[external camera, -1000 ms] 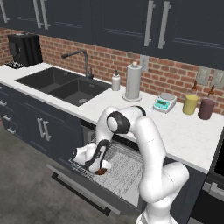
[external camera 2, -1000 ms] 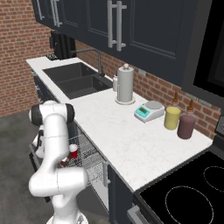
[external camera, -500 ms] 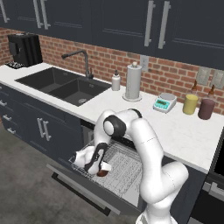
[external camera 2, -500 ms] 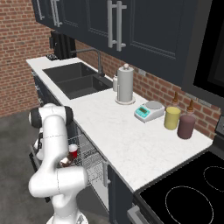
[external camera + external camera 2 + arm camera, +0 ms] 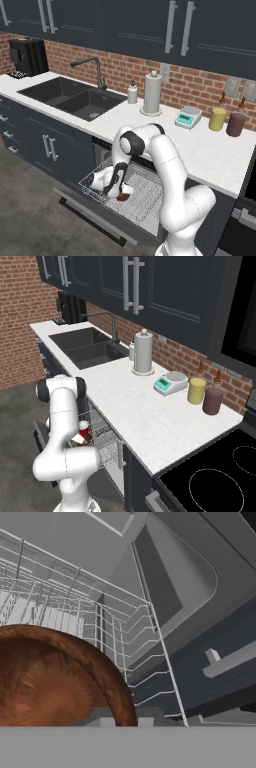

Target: Pick up the cup and bowl from the counter, place them in the dishwasher, and close the dishwasher door.

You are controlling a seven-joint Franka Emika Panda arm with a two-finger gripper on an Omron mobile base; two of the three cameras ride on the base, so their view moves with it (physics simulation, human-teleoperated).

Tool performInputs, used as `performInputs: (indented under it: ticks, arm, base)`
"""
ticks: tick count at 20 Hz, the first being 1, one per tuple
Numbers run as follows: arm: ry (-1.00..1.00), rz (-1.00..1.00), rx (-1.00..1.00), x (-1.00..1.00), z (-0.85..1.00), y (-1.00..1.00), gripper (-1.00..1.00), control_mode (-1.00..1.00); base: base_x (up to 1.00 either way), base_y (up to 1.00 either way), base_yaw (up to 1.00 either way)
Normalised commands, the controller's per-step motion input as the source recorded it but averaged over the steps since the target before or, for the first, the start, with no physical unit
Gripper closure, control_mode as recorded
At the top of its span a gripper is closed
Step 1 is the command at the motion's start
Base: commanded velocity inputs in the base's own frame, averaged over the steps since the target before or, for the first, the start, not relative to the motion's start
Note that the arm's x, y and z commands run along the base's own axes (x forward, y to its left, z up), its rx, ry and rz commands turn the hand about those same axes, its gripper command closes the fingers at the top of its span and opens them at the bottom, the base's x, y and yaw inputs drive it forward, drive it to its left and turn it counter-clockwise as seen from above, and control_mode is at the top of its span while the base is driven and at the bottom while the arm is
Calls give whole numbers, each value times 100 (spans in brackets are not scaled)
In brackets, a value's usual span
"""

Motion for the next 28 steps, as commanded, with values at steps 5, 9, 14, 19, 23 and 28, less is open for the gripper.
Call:
performInputs:
  ticks: [5,9,14,19,23,28]
  arm:
    - [0,0,0,24,-16,-1,100,-100]
    - [0,0,0,31,-23,0,100,-100]
    - [0,0,0,35,-28,0,100,-100]
    - [0,0,0,32,-39,0,100,-100]
    - [0,0,-1,20,-45,0,100,-100]
    - [-1,0,-4,-14,-26,2,-100,-100]
  base:
    - [0,0,0]
    - [0,0,0]
    - [0,0,0]
    - [0,0,0]
    - [0,0,0]
    - [0,0,0]
